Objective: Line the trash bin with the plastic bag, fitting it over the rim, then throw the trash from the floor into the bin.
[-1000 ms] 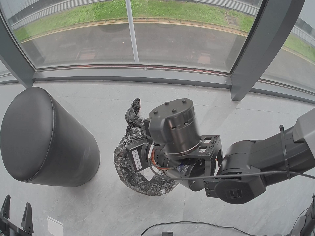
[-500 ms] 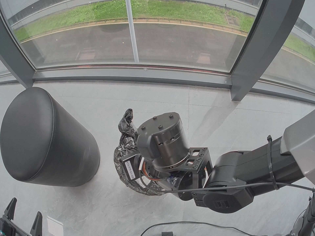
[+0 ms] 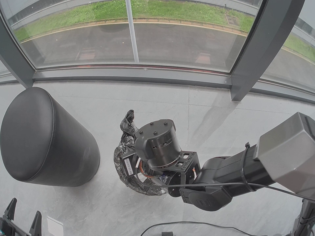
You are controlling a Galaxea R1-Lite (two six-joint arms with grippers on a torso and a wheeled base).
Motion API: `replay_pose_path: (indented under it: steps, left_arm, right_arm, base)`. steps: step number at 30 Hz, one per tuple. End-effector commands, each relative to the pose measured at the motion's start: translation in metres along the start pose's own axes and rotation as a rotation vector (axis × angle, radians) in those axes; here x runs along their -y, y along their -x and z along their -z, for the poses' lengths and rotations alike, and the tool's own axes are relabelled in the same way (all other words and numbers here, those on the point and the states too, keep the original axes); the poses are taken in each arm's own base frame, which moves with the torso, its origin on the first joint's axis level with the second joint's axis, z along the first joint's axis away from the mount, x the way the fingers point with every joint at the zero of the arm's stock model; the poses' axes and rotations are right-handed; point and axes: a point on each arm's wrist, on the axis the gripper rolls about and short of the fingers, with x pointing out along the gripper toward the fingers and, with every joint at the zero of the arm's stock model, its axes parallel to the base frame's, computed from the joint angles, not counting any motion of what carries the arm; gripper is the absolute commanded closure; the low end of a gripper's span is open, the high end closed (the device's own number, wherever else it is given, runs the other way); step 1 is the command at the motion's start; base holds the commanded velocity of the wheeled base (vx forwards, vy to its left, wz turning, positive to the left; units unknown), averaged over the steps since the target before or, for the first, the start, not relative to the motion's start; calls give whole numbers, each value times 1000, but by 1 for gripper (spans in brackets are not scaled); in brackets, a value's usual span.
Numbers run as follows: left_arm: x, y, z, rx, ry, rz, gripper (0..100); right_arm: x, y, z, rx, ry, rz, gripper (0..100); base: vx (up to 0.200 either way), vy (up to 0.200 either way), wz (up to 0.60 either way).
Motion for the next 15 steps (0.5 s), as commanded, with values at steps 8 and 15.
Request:
replay_pose_path:
  steps: [8,15]
  left_arm:
    - [0,0,4,-2,7,-1,0]
    - [0,0,4,-2,11,-1,0]
  right_arm:
    - [1,-35,52,-96,38,37,100]
    - [11,-41,57,-109,37,61,100]
  base:
    - [0,0,0]
    - [0,0,0]
